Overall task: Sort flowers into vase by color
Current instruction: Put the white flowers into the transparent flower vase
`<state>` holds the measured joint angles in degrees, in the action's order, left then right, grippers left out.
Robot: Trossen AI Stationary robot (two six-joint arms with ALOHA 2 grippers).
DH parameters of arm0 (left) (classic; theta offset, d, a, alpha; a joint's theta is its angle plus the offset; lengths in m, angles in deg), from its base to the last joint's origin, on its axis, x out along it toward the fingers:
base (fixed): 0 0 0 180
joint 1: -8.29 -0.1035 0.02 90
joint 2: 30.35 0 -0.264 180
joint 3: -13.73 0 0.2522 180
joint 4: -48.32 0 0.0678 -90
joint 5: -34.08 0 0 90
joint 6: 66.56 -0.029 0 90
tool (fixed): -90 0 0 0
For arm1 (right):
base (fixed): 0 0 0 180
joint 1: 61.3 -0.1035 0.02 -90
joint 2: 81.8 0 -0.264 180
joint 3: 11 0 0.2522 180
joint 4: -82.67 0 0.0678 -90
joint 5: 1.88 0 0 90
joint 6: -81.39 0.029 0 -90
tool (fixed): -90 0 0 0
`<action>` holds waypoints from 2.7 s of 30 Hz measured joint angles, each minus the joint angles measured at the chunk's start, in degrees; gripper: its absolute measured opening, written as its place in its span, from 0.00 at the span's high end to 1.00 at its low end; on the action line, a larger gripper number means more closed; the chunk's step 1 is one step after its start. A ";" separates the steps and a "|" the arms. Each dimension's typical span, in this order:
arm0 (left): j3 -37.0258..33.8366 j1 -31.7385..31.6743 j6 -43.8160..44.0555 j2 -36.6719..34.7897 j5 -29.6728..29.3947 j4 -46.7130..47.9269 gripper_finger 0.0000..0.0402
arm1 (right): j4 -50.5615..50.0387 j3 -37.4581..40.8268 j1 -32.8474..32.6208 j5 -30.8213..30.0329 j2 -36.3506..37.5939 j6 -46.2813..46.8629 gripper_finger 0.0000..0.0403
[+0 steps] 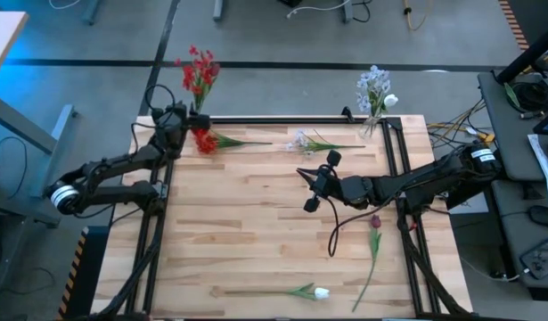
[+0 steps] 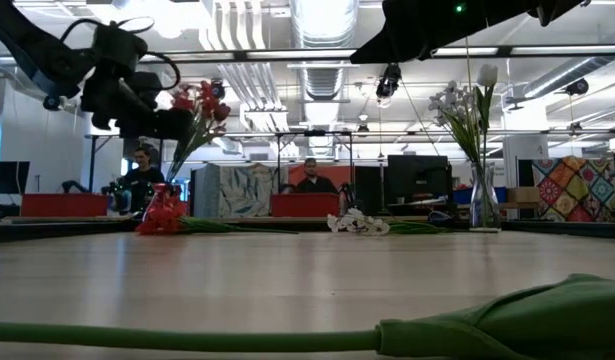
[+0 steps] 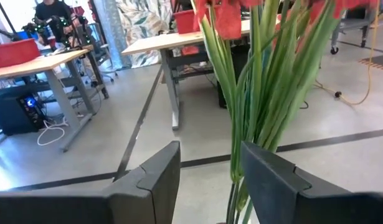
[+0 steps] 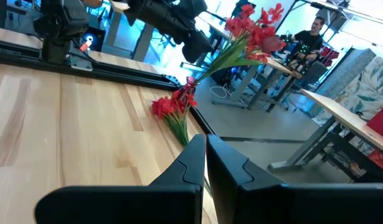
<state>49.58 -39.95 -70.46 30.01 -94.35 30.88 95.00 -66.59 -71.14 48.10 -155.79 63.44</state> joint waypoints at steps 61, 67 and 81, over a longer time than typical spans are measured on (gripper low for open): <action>-12.49 52.95 4.52 34.00 29.02 -45.21 0.73 | -36.56 -0.87 15.09 20.94 -0.04 22.24 0.57; -12.49 52.95 4.50 39.25 29.02 -50.69 0.74 | -38.20 -3.41 25.60 26.85 -0.76 13.78 0.56; -12.36 53.27 6.38 41.59 30.31 -54.18 0.74 | -55.07 -21.08 37.23 30.16 -18.68 1.45 0.48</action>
<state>37.22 13.33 -64.08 71.61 -64.04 -23.30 39.93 -87.67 -33.90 78.27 -174.47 64.89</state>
